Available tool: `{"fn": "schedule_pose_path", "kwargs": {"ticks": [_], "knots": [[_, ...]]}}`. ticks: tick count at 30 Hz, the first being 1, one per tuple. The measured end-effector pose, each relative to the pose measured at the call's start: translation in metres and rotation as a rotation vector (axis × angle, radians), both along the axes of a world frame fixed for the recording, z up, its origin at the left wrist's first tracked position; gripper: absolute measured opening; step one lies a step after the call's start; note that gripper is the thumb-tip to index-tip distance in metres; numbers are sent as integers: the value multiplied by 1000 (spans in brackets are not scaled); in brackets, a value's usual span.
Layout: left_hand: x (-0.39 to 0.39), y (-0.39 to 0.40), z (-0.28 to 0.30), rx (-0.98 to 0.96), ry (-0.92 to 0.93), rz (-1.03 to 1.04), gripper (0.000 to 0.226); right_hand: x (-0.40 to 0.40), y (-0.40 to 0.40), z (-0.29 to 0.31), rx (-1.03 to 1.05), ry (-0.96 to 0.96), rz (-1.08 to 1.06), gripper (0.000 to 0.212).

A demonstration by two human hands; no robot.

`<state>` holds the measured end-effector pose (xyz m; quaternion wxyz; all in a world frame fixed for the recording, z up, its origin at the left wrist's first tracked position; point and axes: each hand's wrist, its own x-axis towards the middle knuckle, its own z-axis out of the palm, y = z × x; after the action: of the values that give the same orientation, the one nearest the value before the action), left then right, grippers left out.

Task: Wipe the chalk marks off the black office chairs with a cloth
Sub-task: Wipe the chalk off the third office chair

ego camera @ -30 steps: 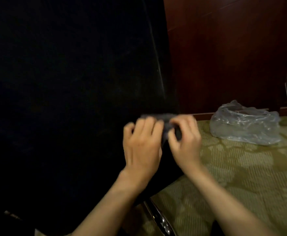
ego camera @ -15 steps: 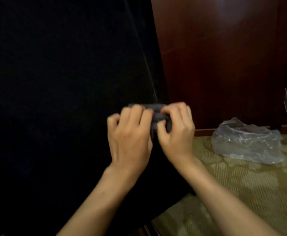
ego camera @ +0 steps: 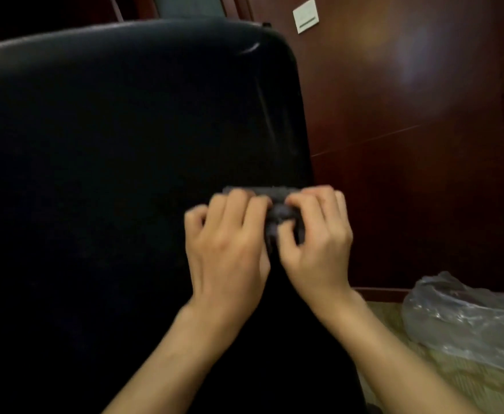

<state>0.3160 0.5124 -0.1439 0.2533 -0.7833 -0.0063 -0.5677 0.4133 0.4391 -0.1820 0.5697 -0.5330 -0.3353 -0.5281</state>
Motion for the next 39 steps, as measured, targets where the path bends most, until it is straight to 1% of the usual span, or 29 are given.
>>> {"fn": "schedule_pose_path", "kwargs": {"ticks": [5,7,8,10,13,15,17,20,22,23,25,28,31,34,36,37,39], "knots": [[4,-20,113,87,-223,36,23,3,-17,126,106,-131,-62,21],[5,-28,136,92,-289,33,24,-1,-20,150,174,-140,-59,19],[6,-29,137,74,-302,33,25,-2,-19,151,192,-140,-61,19],[7,-24,116,37,-281,32,26,-3,-13,129,166,-141,-69,20],[-1,-8,62,9,-159,-7,20,-6,-4,72,33,-111,-77,19],[-8,-1,50,10,-90,-4,18,-10,-4,57,-22,-86,-69,17],[-13,-4,68,39,-89,33,17,-13,-9,77,-23,-101,-78,17],[-17,-17,118,72,-204,65,23,-17,-17,134,72,-146,-76,20],[-19,-22,135,58,-253,72,25,-21,-18,152,131,-139,-57,18],[-19,-20,131,54,-252,80,26,-22,-16,147,134,-131,-52,18],[-17,-11,102,49,-213,85,24,-21,-9,115,83,-115,-66,18],[-20,14,22,-16,-90,51,19,-21,5,35,-123,-80,-61,16],[-34,32,-55,-69,44,48,25,-28,8,-36,-317,-65,-12,11],[-48,38,-105,-108,152,15,23,-36,2,-85,-474,-31,45,11],[-54,40,-117,-165,164,-32,25,-37,-3,-95,-544,7,100,19],[-56,39,-116,-201,154,-57,26,-36,-5,-95,-556,45,132,27],[-60,35,-110,-261,126,-83,28,-35,-11,-91,-579,140,212,53]]}}
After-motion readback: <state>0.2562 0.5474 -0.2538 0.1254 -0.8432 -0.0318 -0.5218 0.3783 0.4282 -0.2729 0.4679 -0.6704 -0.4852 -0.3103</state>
